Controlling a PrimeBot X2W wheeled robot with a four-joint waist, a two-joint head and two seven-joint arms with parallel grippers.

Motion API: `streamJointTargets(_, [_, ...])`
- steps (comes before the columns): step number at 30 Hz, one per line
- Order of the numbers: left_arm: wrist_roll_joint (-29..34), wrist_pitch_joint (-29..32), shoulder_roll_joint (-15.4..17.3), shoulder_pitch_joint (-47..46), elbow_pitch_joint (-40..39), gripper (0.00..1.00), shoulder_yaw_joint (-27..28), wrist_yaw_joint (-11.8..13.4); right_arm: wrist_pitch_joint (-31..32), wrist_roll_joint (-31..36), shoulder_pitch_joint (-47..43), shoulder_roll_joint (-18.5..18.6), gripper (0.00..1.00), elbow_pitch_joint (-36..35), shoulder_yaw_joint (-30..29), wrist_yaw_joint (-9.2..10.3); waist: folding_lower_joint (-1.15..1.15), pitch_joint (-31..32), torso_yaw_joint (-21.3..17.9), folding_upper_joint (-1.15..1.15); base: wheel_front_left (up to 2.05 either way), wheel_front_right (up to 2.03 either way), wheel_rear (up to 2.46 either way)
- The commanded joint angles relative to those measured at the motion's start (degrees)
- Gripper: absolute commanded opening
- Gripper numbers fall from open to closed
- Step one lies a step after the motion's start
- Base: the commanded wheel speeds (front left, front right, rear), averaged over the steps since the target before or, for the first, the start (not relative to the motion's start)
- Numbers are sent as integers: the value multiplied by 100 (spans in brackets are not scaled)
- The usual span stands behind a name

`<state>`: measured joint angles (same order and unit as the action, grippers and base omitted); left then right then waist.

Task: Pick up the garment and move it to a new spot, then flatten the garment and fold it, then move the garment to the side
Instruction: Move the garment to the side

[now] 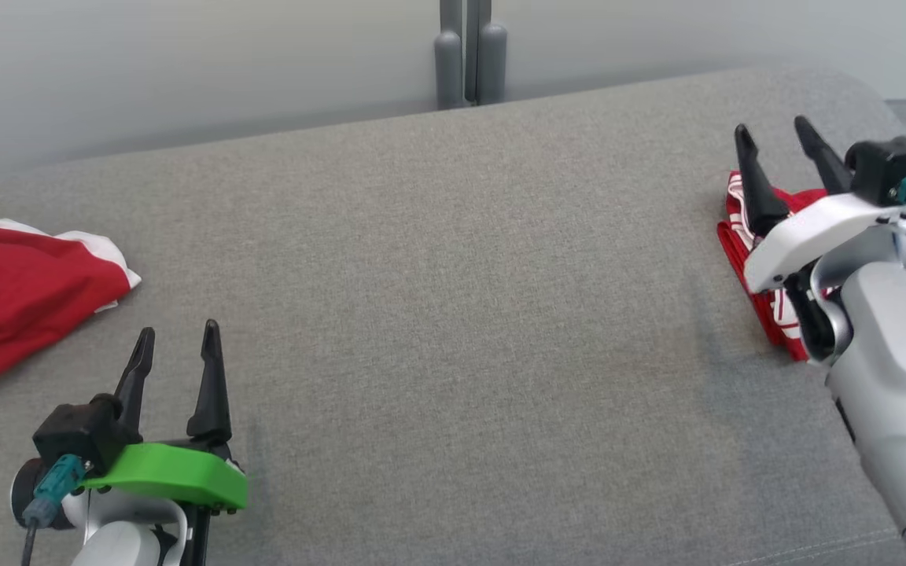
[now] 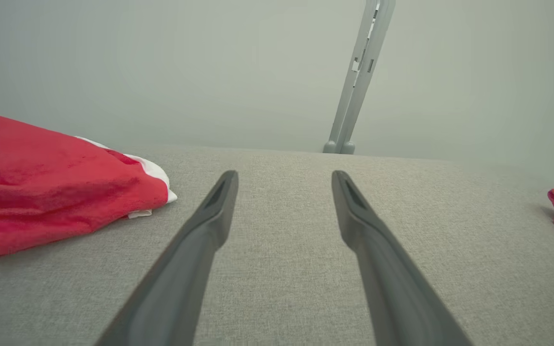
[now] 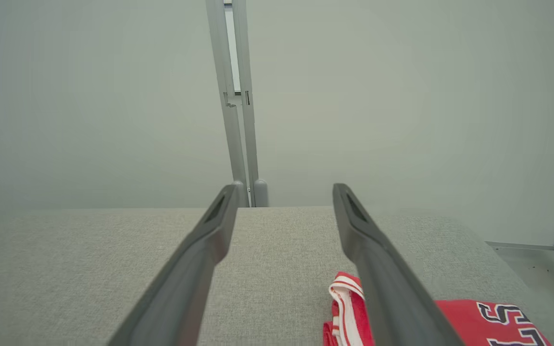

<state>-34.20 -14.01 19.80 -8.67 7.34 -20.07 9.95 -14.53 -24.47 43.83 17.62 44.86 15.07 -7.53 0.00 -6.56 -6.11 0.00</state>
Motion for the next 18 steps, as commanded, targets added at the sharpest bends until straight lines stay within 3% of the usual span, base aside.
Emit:
streamJointTargets(1, [-76, -32, 34, 119, 57, 100, 76, -68, -40, 64, -246, -97, 100, -141, -41, 9, 0, 402, 213, 0, 0, 0, 0])
streamJointTargets(9, [-188, -79, 197, 423, 332, 100, 261, -289, -54, 549, -1204, -672, 100, -905, -492, 8, 0, 705, 380, 0, 0, 0, 0])
streamJointTargets(18, [-127, -119, 132, 765, 351, 100, 421, -238, 138, 1179, -2270, -1309, 100, -1875, -1002, 9, 0, 800, 571, 0, 0, 0, 0])
